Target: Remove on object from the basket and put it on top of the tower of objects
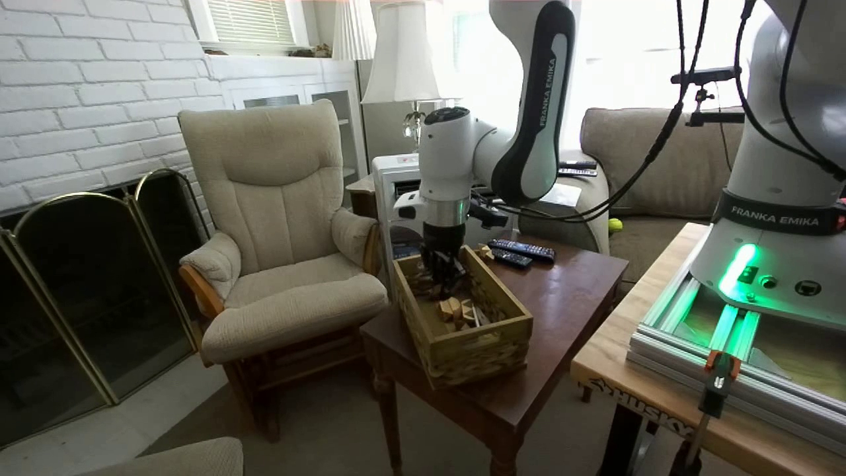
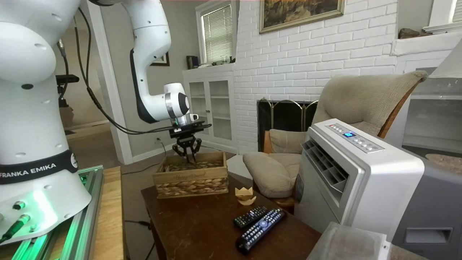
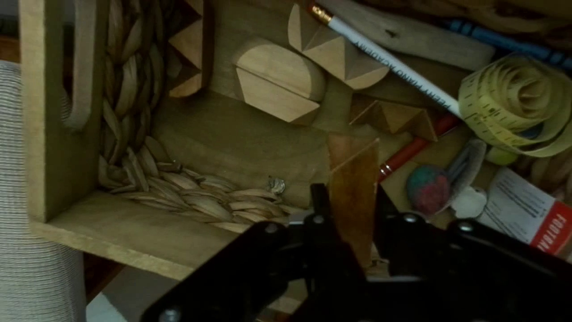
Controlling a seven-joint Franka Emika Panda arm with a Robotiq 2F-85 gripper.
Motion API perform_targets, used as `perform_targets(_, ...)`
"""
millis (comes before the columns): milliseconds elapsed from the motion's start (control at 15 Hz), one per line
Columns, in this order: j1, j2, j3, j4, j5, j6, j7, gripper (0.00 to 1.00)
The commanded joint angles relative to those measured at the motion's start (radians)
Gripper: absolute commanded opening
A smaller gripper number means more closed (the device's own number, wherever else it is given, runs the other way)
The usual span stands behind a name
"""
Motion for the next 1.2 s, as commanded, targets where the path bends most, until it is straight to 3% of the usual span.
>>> perform_targets(0, -0.087, -0.174, 0.064, -0.123, 0.044, -0.047, -0.038, 0.06)
perform_targets(200, -0.198, -0.253, 0.148, -0.159, 0.124, -0.087, -0.044, 0.06)
perform_targets(467, -0.374, -0.302, 0.264, -0.153, 0.379, -0.137, -0.072, 0.06)
perform_targets(733, -0.524, -0.330, 0.335, -0.115, 0.607, -0.210, -0.126, 0.06)
perform_targets(933, -0.528, -0.353, 0.272, -0.097, 0.705, -0.247, -0.139, 0.06)
perform_targets(1133, -0.537, -0.363, 0.211, -0.095, 0.735, -0.272, -0.124, 0.06)
